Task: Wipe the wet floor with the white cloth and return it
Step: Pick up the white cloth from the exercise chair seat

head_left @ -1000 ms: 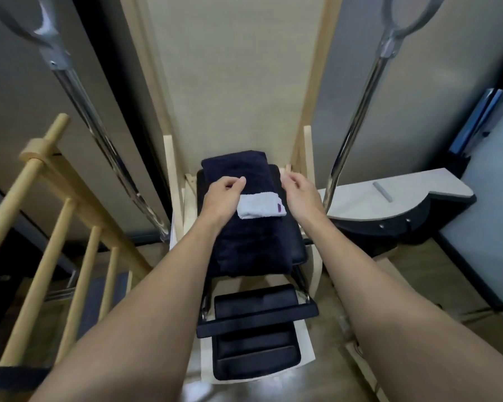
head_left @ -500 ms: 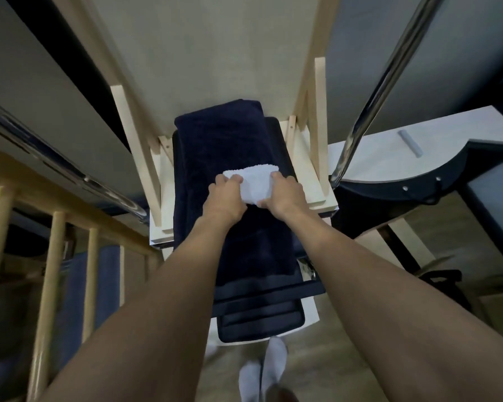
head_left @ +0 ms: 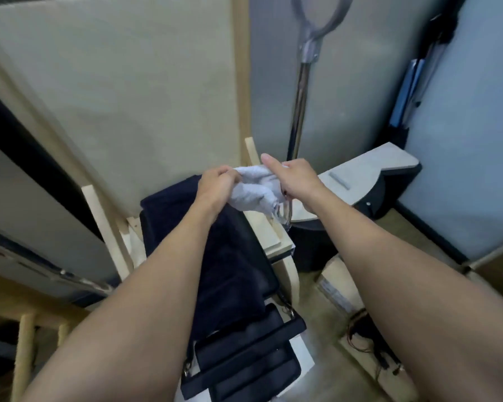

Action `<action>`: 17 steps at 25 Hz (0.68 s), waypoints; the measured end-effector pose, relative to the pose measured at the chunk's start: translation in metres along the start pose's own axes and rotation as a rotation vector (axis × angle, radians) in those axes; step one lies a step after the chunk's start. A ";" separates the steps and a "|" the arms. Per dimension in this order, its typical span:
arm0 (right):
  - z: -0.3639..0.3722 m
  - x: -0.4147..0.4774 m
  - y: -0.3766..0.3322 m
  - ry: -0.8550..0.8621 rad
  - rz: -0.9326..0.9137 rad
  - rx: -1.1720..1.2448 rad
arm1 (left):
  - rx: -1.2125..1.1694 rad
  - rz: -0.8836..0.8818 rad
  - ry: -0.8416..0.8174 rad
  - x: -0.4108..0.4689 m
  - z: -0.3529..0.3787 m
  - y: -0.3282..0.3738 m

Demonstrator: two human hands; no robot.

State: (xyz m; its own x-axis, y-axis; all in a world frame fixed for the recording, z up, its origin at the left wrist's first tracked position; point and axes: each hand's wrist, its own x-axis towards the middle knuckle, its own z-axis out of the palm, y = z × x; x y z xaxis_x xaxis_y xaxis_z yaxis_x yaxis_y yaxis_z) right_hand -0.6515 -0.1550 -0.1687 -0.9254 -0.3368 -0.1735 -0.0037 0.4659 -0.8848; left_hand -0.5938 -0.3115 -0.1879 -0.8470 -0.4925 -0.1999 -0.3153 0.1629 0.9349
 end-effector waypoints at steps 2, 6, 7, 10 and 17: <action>-0.039 -0.025 -0.016 0.011 0.028 0.047 | -0.033 0.102 -0.098 -0.006 0.020 0.029; -0.099 -0.083 -0.028 0.139 0.076 0.349 | 0.024 0.361 -0.332 -0.041 0.076 0.063; -0.110 -0.098 -0.026 0.141 0.077 0.434 | 0.027 0.396 -0.354 -0.052 0.089 0.069; -0.148 -0.154 -0.010 0.291 0.056 0.627 | -0.045 0.433 -0.457 -0.100 0.127 0.087; -0.218 -0.277 0.040 0.807 0.231 0.705 | -0.100 0.633 -0.876 -0.247 0.206 0.121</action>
State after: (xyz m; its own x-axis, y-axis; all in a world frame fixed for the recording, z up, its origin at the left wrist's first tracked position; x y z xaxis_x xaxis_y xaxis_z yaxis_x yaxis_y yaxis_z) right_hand -0.4778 0.1354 -0.0612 -0.8528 0.4528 -0.2602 0.1815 -0.2102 -0.9607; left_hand -0.5112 0.0061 -0.0858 -0.8673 0.4445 0.2240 0.2887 0.0825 0.9539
